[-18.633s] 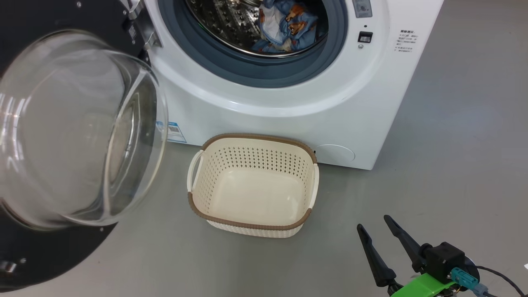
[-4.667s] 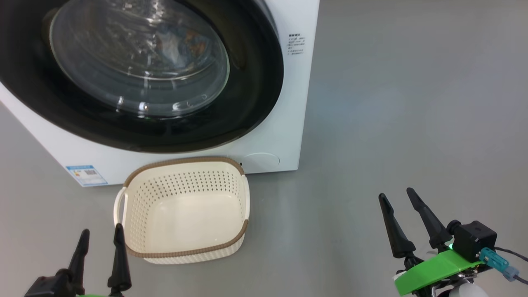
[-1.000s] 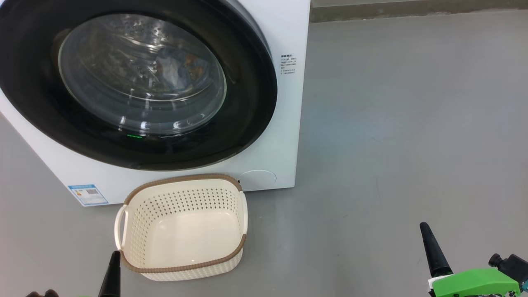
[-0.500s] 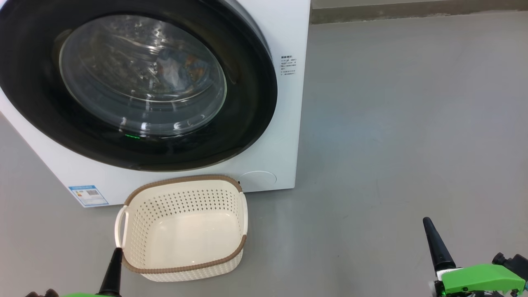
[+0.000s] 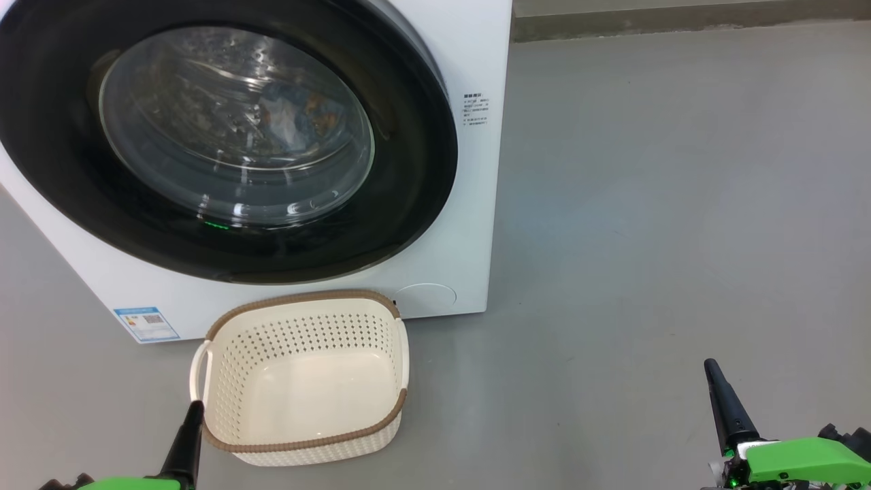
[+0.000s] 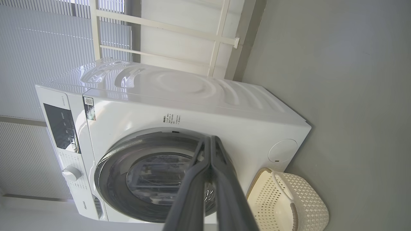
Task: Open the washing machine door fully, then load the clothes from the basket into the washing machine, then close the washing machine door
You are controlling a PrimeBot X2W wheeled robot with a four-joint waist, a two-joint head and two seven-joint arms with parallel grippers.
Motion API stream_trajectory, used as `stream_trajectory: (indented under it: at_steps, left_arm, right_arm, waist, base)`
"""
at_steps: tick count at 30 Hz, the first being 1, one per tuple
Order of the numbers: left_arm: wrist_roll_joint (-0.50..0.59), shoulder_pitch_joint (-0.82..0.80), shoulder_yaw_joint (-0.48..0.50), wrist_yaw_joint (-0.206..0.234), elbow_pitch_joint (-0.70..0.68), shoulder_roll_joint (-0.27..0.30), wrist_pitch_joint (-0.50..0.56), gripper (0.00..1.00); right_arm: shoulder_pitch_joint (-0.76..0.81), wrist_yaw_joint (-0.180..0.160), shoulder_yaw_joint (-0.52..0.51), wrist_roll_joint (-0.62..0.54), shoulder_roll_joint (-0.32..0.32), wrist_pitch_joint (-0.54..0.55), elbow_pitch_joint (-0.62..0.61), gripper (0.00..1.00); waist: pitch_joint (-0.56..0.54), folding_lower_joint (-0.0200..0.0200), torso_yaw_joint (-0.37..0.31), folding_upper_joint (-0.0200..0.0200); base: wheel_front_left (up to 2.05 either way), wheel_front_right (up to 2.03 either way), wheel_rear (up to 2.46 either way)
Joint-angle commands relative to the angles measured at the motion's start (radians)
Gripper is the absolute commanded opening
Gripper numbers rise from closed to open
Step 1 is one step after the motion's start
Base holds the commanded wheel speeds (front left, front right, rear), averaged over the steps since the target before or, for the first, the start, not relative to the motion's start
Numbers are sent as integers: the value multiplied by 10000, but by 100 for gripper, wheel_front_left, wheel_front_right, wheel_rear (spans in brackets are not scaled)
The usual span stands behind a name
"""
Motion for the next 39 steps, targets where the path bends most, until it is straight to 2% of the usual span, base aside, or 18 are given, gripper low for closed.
stream_trajectory:
  at_steps: [1,16,39]
  left_arm:
    - [-431,-545,289,-27,-154,206,103,0]
    - [-1917,-768,350,-31,-19,241,513,0]
    - [-1890,-771,383,-31,-19,218,540,0]
  right_arm:
    - [-495,-9,94,380,-35,111,-231,0]
    - [-594,-15,-109,1800,12,527,-217,0]
    - [-600,-15,-168,1750,53,574,-213,0]
  waist:
    - [-6,0,1,0]
    - [-44,0,5,0]
    - [-44,0,5,0]
  base:
    - [0,0,0]
    - [0,0,0]
    - [0,0,0]
